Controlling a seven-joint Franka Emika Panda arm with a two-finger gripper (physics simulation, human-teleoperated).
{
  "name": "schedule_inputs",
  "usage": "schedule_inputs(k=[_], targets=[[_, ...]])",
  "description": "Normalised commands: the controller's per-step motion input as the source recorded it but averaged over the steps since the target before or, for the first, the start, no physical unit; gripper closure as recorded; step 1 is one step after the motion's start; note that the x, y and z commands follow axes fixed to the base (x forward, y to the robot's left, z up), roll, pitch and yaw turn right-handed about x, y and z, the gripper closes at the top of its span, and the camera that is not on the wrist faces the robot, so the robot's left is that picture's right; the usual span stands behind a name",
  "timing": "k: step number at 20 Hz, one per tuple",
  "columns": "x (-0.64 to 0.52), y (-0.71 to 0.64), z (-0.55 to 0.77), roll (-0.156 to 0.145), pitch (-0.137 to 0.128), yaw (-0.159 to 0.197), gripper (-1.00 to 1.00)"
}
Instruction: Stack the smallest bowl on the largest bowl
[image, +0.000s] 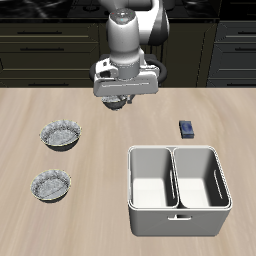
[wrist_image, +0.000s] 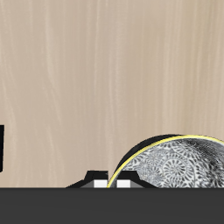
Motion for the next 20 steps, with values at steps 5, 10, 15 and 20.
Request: schedule_inputs(k=[5,10,15,20], targets=[[0.1,-0.27,0.37,-0.043,-0.056,0.014,1.0],[0.1,-0.2,0.16,0.017,-0.022,-0.02,1.0],[0.14,-0.29,0.04,0.004,0.017,-0.039,1.0],[0.12,-0.44,0.03,-0.027,-0.005,0.006,1.0]])
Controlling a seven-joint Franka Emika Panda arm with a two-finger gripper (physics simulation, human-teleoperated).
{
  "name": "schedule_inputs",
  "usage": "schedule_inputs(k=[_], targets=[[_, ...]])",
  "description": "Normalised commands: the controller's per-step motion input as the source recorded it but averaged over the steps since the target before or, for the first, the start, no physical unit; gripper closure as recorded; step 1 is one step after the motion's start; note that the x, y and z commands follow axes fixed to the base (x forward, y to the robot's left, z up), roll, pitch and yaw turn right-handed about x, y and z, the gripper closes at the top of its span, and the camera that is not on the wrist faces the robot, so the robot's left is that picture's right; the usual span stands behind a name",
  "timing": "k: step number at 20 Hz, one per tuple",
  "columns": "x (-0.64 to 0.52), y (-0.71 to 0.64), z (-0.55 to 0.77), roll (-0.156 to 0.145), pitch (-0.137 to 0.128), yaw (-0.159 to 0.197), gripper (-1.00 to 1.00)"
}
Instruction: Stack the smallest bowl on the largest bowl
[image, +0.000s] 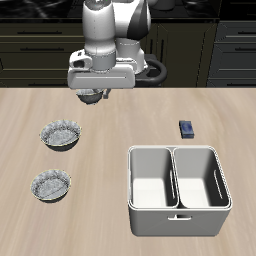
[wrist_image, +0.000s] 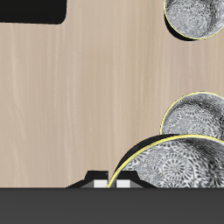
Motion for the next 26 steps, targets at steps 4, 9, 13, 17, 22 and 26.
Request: schedule_inputs(k=[4,9,13,17,22,26], targets=[[0.06,-0.44,0.1,-0.02,-0.044,0.012,1.0],[0.06,-0.42,0.09,0.009,-0.031,-0.02,1.0],[0.13,-0.38,0.01,-0.041,0.025,-0.02,1.0],[0.15,-0.59,-0.06,-0.033,0.038,0.004,1.0],[0.12,-0.3,-0.02,0.005,0.032,-0.018,1.0],[0.13,-0.21,-0.16,0.006,0.033,0.047,1.0]])
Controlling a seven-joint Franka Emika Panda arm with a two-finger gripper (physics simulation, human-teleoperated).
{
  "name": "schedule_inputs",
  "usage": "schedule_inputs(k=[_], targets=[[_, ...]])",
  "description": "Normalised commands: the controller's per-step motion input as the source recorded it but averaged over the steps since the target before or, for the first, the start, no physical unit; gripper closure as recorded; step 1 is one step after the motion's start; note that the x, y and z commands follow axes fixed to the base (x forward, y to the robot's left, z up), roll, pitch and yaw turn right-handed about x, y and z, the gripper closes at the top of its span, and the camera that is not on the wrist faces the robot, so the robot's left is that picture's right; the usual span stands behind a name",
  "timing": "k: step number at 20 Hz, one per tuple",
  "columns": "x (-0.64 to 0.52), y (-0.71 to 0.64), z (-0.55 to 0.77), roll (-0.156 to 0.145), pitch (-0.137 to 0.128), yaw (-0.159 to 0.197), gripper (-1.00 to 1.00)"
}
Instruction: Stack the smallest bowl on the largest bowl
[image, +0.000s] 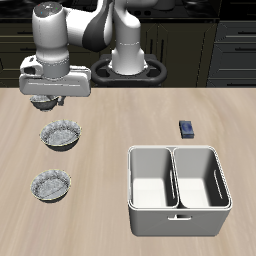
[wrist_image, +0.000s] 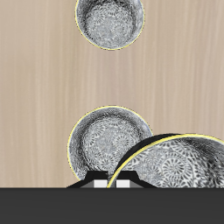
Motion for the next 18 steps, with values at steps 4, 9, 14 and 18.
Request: schedule_inputs(k=[4,9,14,18], targets=[[0.01,-0.01,-0.11,-0.009,0.011,0.005,1.0],[0.0,0.06,-0.24,-0.016,0.023,-0.019,1.0],[-0.01,0.18,-0.26,-0.004,0.044,-0.022,1.0],[0.01,0.18,-0.23,0.019,0.024,0.004,1.0]])
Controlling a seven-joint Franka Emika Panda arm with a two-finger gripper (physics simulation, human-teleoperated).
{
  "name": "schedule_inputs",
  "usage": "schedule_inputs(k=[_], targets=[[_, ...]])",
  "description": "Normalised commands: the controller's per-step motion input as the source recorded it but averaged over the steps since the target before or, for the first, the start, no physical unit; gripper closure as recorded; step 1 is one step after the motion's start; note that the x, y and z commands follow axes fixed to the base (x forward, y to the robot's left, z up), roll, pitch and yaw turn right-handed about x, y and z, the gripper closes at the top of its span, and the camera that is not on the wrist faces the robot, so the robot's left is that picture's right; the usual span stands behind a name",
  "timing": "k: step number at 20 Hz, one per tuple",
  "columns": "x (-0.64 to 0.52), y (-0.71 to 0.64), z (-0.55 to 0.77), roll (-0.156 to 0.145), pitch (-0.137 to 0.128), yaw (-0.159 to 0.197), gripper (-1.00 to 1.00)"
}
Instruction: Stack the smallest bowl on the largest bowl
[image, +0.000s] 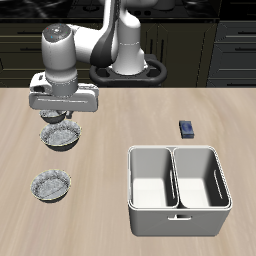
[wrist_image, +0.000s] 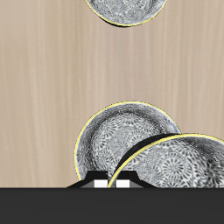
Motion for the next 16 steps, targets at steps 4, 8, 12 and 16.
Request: schedule_inputs(k=[4,8,12,16], targets=[[-0.03,0.16,-0.3,-0.011,0.047,0.009,1.0],[0.02,0.12,-0.27,0.026,0.023,-0.014,1.0],[0.06,-0.02,-0.32,-0.019,0.043,-0.003,1.0],[-0.01,0.01,-0.39,-0.011,0.064,0.001,1.0]])
